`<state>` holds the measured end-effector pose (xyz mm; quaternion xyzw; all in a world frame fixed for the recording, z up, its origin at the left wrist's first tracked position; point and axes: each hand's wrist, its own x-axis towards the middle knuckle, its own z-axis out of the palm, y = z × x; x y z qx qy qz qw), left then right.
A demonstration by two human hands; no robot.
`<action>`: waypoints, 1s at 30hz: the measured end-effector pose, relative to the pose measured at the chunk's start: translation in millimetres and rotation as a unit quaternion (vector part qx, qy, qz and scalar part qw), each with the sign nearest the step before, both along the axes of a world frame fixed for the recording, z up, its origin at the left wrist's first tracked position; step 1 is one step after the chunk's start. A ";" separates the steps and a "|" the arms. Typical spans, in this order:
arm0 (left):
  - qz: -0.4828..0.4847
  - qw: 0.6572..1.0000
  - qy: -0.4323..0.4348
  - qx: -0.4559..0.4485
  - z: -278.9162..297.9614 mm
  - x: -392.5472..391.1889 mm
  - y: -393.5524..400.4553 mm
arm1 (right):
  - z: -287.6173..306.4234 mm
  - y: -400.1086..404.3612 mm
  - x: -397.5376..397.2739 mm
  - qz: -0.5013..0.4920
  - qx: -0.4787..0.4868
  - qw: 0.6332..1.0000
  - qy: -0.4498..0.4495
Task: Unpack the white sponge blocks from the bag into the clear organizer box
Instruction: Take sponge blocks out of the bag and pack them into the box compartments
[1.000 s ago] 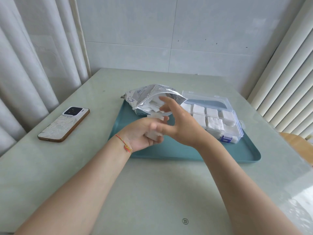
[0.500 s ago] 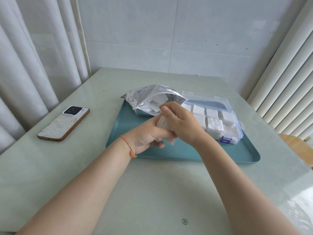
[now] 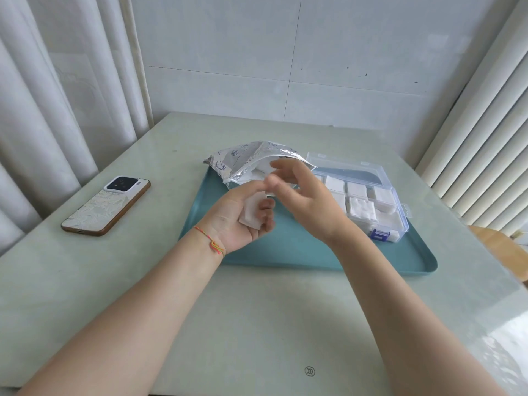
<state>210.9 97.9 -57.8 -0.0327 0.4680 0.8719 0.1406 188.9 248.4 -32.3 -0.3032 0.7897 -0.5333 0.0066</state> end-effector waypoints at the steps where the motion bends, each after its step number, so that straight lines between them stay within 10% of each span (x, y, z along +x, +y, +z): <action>1: 0.003 1.000 0.000 0.003 -0.7 0.0 -0.4 | -2.7 -0.5 -0.6 0.009 0.034 0.999 0.017; 30: -0.009 0.997 -0.078 0.014 -3.7 -0.9 2.1 | -13.8 -3.3 -3.1 0.018 0.176 0.977 0.119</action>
